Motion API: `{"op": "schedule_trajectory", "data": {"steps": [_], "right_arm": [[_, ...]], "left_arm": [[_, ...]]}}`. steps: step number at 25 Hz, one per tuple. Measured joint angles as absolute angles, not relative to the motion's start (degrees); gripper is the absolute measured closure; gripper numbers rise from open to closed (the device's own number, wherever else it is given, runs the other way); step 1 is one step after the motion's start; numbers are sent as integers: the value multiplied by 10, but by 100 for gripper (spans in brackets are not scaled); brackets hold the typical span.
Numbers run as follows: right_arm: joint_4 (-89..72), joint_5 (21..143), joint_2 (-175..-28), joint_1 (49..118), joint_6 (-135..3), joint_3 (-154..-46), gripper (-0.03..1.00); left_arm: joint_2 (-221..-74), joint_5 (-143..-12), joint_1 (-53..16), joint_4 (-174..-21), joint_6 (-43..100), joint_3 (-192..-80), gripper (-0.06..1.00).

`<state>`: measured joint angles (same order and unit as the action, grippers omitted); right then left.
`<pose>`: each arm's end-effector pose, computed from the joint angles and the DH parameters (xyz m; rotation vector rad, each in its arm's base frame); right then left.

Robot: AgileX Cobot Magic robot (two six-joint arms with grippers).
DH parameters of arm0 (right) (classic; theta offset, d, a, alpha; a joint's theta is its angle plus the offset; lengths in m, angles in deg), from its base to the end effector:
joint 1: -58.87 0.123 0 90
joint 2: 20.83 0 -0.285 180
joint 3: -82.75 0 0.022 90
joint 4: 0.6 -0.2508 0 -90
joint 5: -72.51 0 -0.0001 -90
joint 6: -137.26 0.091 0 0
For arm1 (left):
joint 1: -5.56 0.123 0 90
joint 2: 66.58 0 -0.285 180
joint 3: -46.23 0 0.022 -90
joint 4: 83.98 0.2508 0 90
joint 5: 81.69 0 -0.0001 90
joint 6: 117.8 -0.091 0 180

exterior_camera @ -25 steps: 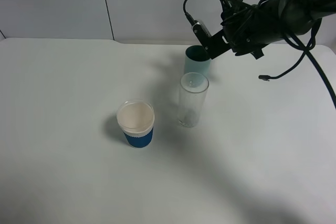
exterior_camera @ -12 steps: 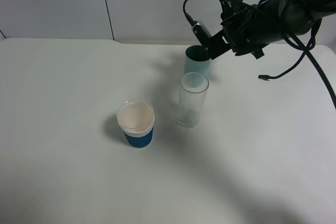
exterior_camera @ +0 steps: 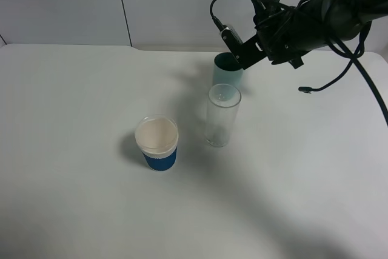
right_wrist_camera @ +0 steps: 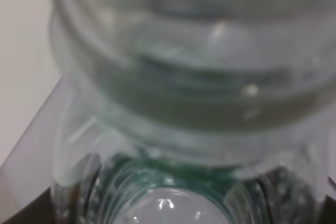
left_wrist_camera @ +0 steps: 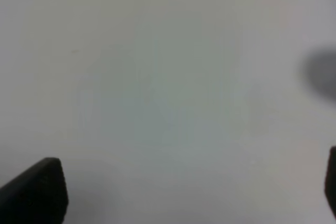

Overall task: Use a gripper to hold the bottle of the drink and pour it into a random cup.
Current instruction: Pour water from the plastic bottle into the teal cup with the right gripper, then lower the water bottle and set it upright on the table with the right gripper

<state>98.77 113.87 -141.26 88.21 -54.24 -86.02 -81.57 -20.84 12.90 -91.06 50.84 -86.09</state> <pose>0.3811 0.1461 0.1804 -2.1360 1.2158 -1.5325 0.0141 -0.0081 0.2816 0.0730 2.1478 0.0386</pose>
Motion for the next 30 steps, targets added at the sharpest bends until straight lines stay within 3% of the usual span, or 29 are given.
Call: {"op": "schedule_trajectory", "data": {"steps": [10, 22, 30], "right_arm": [[988, 1139, -1413, 882, -476, -860, 40], [954, 1141, -1413, 882, -16, -860, 40], [900, 1140, -1399, 880, 159, -860, 40]], "left_arm": [[-816, -208, 129, -911, 508, -861, -5], [-816, -208, 129, -911, 508, -861, -5], [-816, -208, 129, -911, 508, -861, -5]]}}
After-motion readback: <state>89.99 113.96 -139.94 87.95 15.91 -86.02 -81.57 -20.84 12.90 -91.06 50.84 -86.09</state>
